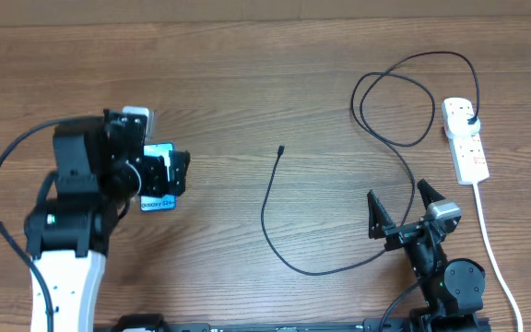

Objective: Plug charger to phone and switch on socket
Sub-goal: 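Move the left gripper forward over the Galaxy phone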

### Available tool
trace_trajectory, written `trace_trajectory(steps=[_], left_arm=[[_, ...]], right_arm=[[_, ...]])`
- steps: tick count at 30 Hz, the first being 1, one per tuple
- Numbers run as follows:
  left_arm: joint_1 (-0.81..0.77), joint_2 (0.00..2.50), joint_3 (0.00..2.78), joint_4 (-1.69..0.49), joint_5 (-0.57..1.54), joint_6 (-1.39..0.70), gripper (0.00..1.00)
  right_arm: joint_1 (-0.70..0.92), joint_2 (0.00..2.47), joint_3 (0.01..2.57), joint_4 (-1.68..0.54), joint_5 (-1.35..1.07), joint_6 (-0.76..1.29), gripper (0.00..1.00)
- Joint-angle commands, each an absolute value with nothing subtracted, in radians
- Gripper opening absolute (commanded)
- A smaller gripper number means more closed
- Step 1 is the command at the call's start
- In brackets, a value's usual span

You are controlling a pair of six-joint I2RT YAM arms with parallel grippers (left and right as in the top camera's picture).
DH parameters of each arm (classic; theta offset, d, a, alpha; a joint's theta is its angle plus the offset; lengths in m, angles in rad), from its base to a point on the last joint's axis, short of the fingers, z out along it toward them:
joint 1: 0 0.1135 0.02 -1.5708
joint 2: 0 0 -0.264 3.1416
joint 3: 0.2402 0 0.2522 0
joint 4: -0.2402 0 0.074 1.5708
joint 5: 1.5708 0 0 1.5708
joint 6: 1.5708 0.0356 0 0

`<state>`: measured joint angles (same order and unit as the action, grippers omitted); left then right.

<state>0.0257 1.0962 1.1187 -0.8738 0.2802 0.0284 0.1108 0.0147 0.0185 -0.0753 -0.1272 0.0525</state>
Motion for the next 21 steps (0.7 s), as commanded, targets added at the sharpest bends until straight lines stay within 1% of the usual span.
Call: trace_trajectory(steps=[1, 13, 18, 21], left_arm=[[0.019, 1.148, 1.193, -0.912, 0.316, 0.020, 1.00], [0.019, 1.264, 1.204, -0.999, 0.300, 0.023, 1.00], [0.025, 1.339, 1.204, -0.999, 0.216, 0.010, 1.00], [0.039, 1.398, 1.205, -0.997, 0.207, -0.004, 1.00]], right_arm=[[0.105, 0.003, 0.008, -0.071, -0.133, 0.051, 1.00], [0.105, 0.003, 0.008, -0.071, -0.133, 0.051, 1.00], [0.105, 0.003, 0.008, -0.071, -0.133, 0.051, 1.00], [0.105, 0.003, 0.008, -0.071, -0.133, 0.051, 1.00]])
